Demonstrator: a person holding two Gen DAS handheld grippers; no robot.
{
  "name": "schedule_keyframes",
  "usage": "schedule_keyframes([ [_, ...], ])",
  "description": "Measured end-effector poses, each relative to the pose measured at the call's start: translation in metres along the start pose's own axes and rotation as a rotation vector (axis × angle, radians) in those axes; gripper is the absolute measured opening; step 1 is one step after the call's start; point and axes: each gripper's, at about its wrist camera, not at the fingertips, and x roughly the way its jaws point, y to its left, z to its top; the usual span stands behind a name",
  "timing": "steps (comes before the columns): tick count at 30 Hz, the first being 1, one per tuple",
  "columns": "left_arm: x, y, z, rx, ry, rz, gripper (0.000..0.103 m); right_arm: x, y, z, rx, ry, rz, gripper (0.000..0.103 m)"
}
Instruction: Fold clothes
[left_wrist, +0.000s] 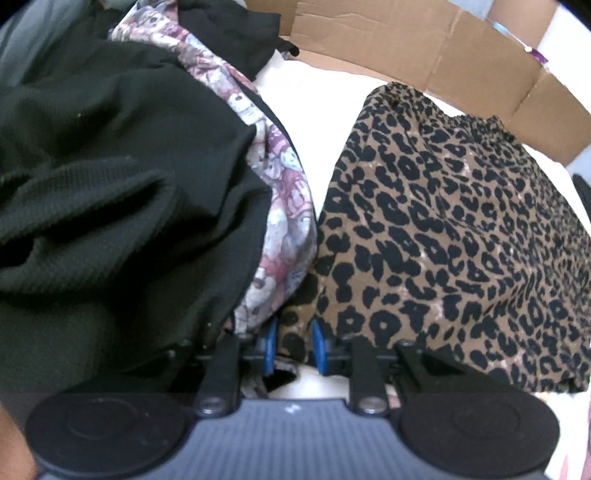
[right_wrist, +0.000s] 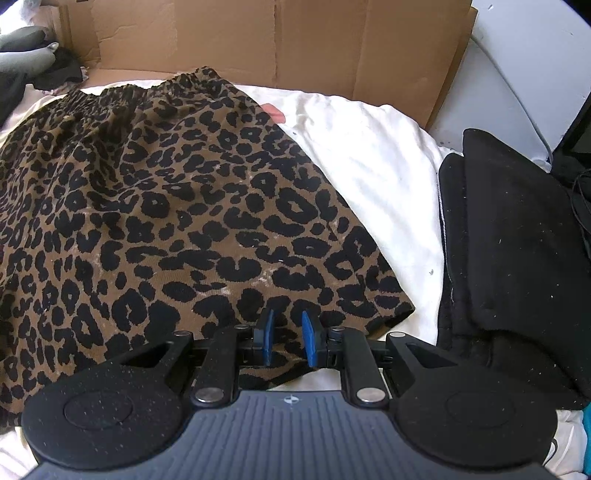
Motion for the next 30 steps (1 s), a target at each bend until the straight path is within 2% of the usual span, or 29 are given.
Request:
schedule_keyframes([
  [6,-0.004,0.007,0.000,-0.057,-0.010,-0.035,0.019,-0.005,0.001,0.000,0.017,-0.002,0.014,0.023],
  [10,-0.010,0.007,0.001,-0.060,-0.019,-0.056,0.011,-0.017,0.001,-0.002,0.052,-0.003,0.036,0.023],
  [17,-0.020,0.003,0.002,-0.078,-0.041,-0.090,0.011,-0.027,0.009,-0.007,0.053,0.003,0.078,0.024],
  [20,-0.012,0.005,0.003,-0.101,-0.034,-0.099,0.015,-0.027,0.011,-0.005,0.053,0.005,0.091,0.024],
  [23,-0.005,0.004,0.002,-0.084,-0.038,-0.126,0.029,-0.026,0.013,-0.002,0.051,0.000,0.100,0.026],
  [30,0.006,0.008,0.001,-0.091,-0.043,-0.141,0.028,-0.024,0.018,-0.004,0.035,0.013,0.105,0.030],
])
